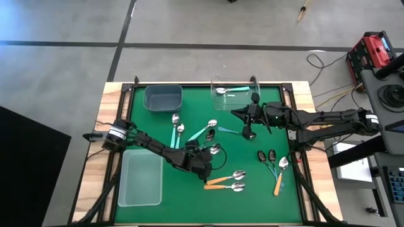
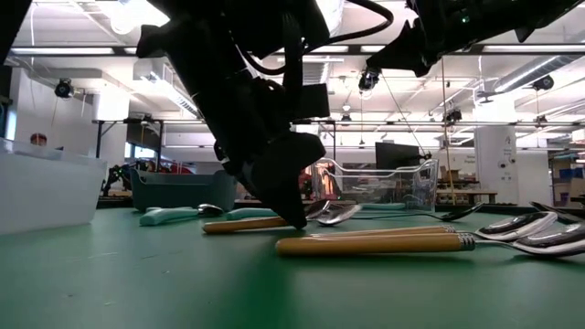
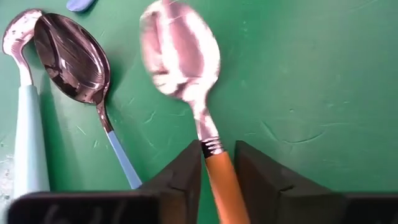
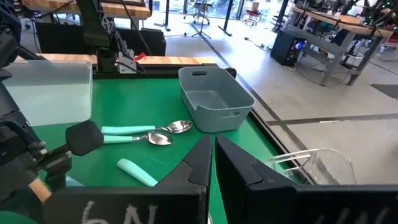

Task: Sort silverware by color (type)
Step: Put the yellow spoon into the gray bin

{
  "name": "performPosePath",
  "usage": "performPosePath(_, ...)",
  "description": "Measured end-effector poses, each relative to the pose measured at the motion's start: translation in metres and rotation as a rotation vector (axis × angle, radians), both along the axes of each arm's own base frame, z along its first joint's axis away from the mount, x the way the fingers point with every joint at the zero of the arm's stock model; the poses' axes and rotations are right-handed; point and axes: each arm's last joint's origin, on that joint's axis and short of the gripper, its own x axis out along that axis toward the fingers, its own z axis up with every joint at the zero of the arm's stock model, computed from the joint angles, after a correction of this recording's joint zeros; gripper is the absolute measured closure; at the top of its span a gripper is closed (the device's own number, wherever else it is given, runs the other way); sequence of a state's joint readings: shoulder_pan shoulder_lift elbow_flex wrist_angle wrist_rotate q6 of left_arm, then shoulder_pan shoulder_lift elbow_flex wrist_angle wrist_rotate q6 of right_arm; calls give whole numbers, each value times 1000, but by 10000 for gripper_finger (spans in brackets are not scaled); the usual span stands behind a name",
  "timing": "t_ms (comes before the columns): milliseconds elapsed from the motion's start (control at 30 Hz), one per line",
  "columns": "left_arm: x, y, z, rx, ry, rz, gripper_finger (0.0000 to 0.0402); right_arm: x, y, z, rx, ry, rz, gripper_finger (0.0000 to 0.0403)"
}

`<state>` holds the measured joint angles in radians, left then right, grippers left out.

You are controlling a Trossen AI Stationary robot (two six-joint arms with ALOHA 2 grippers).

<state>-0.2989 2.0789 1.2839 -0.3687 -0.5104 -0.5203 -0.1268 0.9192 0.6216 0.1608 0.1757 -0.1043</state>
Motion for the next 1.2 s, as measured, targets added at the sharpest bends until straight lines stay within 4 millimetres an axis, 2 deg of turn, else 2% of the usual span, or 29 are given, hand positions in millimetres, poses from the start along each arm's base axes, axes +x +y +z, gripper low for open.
performPosePath(167,-1,0,-1,-1,1,14,379,0,0,0,0,0,0,390)
performPosePath(467,-4,2,9,-3,5,9,382,0,0,-1,0,5,0,390)
performPosePath(633,-8,3,35,-2,-36,-29,401,0,0,-1,1,9,0,390)
performPosePath(867,-20,8,73,21,-56,-69,397,0,0,-1,1,11,0,390)
performPosePath(1067,-30,14,95,30,-62,-81,399,0,0,-1,2,16,-1,390)
performPosePath(1200,-28,10,95,-45,-36,-205,400,0,0,-2,2,16,0,390)
